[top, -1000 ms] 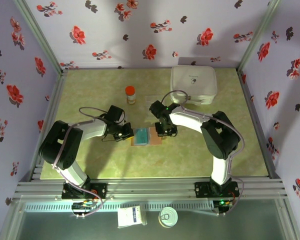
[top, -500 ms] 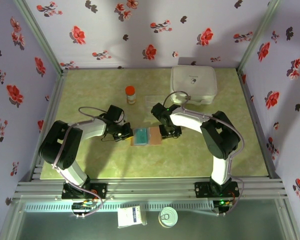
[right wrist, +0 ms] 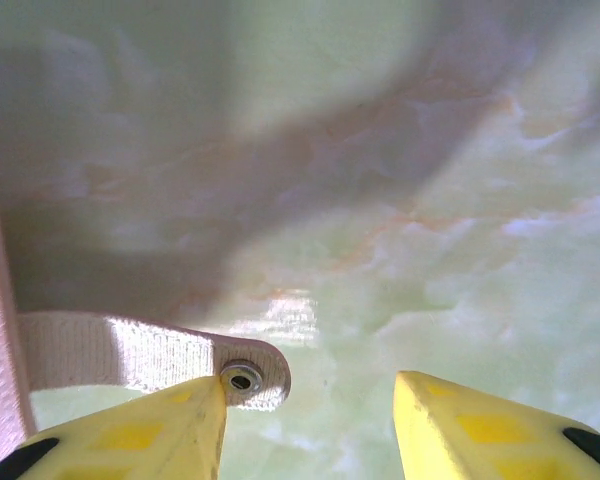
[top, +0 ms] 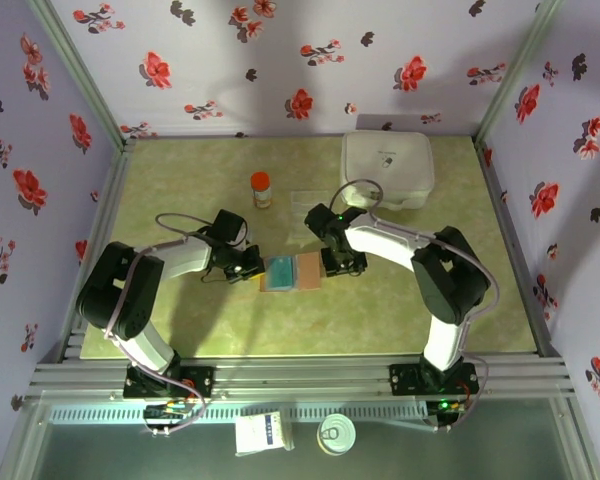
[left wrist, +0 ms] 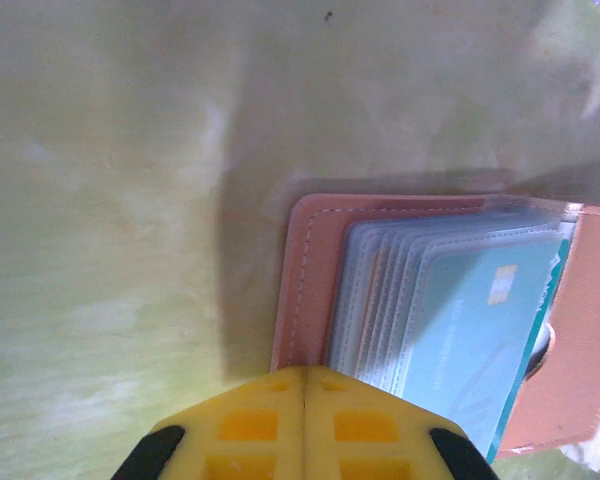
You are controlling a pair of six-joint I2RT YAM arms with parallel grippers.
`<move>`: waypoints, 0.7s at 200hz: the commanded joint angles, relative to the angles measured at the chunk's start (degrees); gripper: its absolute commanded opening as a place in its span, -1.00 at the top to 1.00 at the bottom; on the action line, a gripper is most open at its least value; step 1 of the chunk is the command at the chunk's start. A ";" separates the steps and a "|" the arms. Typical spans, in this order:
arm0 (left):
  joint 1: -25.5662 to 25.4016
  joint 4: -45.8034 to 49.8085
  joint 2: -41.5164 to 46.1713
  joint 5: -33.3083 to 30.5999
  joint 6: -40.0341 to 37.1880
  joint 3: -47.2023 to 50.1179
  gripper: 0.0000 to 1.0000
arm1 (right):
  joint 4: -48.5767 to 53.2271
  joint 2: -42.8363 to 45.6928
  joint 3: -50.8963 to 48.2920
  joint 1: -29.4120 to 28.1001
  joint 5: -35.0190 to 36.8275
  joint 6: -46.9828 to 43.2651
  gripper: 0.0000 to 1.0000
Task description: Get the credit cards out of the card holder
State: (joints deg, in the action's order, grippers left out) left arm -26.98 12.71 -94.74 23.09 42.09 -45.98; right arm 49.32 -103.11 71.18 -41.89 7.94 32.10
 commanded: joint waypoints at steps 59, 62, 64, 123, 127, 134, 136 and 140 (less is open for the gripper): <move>0.43 5.71 0.84 -0.86 -0.81 -1.68 1.00 | 6.83 -1.25 18.55 -9.16 -2.51 2.65 0.04; 0.44 5.67 0.79 -0.86 -0.86 -1.74 1.00 | 6.41 -1.94 19.21 -9.55 -2.99 2.82 0.04; 0.42 5.70 0.79 -0.86 -0.86 -1.75 1.00 | 6.10 -2.38 19.49 -9.77 -3.37 2.87 0.04; 0.44 5.53 -0.87 -1.13 -1.65 -2.00 1.00 | 6.61 -11.60 19.77 -8.17 -0.99 3.19 -0.03; 0.44 5.59 -0.89 -1.12 -1.79 -2.09 1.00 | 6.66 -11.96 19.48 -7.90 -0.87 2.99 -0.04; 0.44 5.75 -0.84 -1.28 -2.02 -2.14 1.00 | 6.69 -12.24 19.17 -7.58 -0.70 2.54 -0.07; 0.44 5.77 -0.85 -1.38 -2.03 -2.11 1.00 | 6.67 -12.34 19.04 -7.48 -0.51 2.45 -0.07; 0.44 5.88 -0.82 -1.43 -2.16 -2.10 1.00 | 6.67 -12.42 18.79 -7.34 -0.17 2.36 -0.09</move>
State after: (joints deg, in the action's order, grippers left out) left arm -26.98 15.94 -94.61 22.92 41.74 -46.85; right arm 53.60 -114.56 91.46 -50.74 4.95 34.30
